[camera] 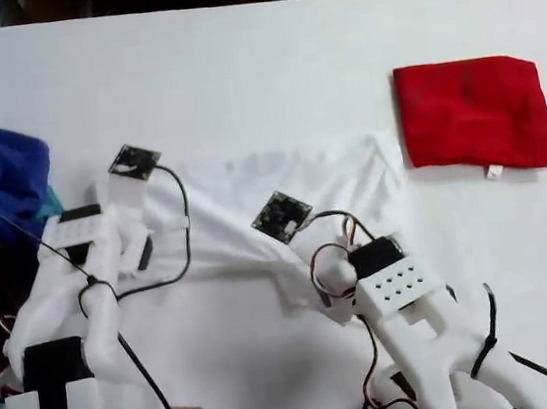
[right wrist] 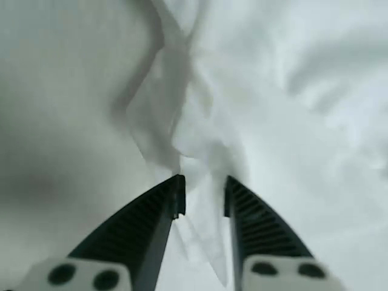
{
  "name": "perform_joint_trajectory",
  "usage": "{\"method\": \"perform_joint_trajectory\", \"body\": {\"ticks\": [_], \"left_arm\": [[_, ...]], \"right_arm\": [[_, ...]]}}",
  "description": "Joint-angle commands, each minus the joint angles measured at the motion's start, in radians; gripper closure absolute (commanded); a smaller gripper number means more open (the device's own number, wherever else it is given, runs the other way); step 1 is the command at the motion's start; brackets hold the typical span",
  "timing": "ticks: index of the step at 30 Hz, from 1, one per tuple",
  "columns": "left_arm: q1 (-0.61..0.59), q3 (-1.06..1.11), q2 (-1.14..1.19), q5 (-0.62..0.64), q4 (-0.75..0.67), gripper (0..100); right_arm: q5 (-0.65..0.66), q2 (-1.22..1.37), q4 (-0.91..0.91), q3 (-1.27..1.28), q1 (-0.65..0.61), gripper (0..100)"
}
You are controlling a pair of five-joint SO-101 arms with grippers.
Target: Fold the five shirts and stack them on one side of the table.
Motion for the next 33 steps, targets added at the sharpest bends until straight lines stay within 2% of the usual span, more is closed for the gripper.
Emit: {"method": "perform_joint_trajectory", "body": {"ticks": [1, 4, 8, 21, 24, 28, 33], "left_arm": [[-0.006, -0.001, -0.015, -0.014, -0.02, 97], [-0.006, -0.001, -0.015, -0.014, -0.02, 97], [-0.006, -0.001, -0.015, -0.014, -0.02, 97], [-0.006, -0.001, -0.015, -0.014, -0.02, 97], [-0.006, -0.001, -0.015, -0.014, -0.02, 97], [-0.006, -0.001, -0.015, -0.014, -0.02, 97], [-0.006, -0.001, -0.015, -0.014, -0.02, 97]], "right_arm": [[0.009, -0.042, 0.053, -0.008, -0.025, 76.0], [0.009, -0.039, 0.091, -0.006, -0.107, 76.9], [0.009, -0.03, 0.053, 0.002, -0.191, 76.9], [0.009, 0.285, -0.128, 0.014, -0.147, 76.9], [0.009, 0.292, -0.084, -0.023, -0.147, 77.2], [0.011, 0.283, 0.07, -0.123, -0.148, 77.2], [0.064, 0.107, 0.231, -0.221, -0.147, 77.2]]}}
